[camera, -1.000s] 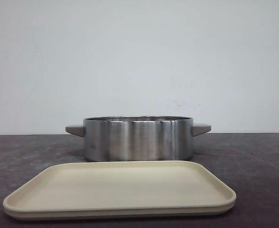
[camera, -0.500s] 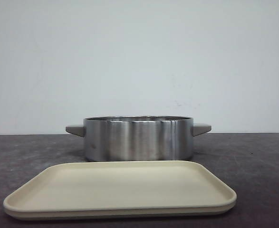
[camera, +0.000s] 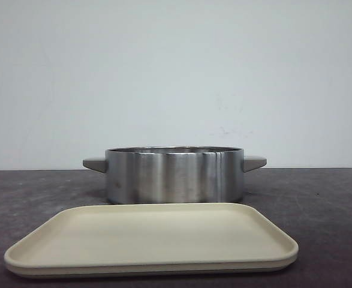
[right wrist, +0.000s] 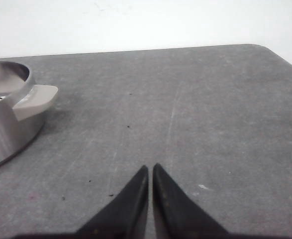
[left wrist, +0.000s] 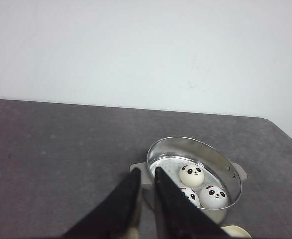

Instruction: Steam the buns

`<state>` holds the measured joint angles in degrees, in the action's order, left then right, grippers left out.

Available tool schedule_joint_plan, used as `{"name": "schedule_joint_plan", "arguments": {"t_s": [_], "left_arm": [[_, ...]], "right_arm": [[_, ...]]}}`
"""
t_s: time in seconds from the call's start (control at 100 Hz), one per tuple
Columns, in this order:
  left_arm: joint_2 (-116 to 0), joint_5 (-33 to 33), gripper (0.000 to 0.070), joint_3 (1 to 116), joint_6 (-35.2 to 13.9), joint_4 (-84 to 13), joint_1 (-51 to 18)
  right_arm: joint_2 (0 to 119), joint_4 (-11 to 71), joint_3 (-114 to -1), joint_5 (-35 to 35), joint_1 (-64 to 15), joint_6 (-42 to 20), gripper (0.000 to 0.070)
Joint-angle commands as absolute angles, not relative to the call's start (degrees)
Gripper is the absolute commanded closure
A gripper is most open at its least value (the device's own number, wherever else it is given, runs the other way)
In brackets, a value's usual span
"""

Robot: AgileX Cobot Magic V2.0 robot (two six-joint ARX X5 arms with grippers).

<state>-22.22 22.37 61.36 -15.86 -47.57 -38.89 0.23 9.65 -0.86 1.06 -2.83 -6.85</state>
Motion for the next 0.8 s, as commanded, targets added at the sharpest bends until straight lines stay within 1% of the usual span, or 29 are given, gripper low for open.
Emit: {"name": "schedule_joint_plan", "arguments": {"t_s": [0.0, 0.03, 0.09, 0.13, 0.21, 0.38, 0.43, 0.46, 0.55, 0.61, 0.69, 0.79], "left_arm": [[-22.24, 22.46, 0.07, 62.3, -15.88, -46.87, -39.29], [-22.24, 22.48, 0.07, 62.3, -15.62, -46.92, -39.29], [-22.24, 22.5, 0.07, 62.3, -12.1, -47.42, -39.13], [-22.06, 22.5, 0.07, 62.3, -10.7, -47.29, -38.7], [-20.91, 22.44, 0.07, 62.28, -11.64, -47.13, -36.49], [-18.39, 22.39, 0.07, 62.08, -14.83, -46.02, -27.83], [-17.67, 22.39, 0.07, 61.21, -14.63, -44.77, -25.85], [-17.1, 22.41, 0.07, 59.99, -13.34, -43.72, -24.82], [-14.59, 22.37, 0.07, 53.04, -7.94, -37.76, -21.76], [-12.47, 21.69, 0.07, 46.28, -6.04, -32.58, -19.53], [-9.67, 19.18, 0.07, 36.67, -6.52, -26.46, -16.45], [-6.55, 13.56, 0.07, 24.29, -8.78, -17.58, -13.06]], "right_arm": [[0.21, 9.04, -0.69, 1.08, -2.92, -6.42, 0.0693], [0.21, 9.04, -0.69, 1.08, -2.92, -6.42, 0.0693], [0.21, 9.02, -0.69, 1.06, -2.92, -6.42, 0.0693], [0.21, 9.04, -0.69, 1.06, -2.92, -6.44, 0.0693], [0.21, 9.04, -0.69, 1.08, -2.92, -6.42, 0.0693], [0.21, 9.02, -0.69, 1.06, -2.92, -6.42, 0.0693], [0.21, 9.04, -0.69, 1.08, -2.92, -6.42, 0.0693], [0.21, 9.02, -0.69, 1.08, -2.92, -6.42, 0.0693], [0.21, 9.04, -0.69, 1.06, -2.92, -6.42, 0.0693], [0.21, 9.04, -0.69, 1.08, -2.92, -6.42, 0.0693], [0.21, 9.04, -0.69, 1.08, -2.92, -6.42, 0.0693], [0.21, 9.04, -0.69, 1.08, -2.92, -6.42, 0.0693]]}}
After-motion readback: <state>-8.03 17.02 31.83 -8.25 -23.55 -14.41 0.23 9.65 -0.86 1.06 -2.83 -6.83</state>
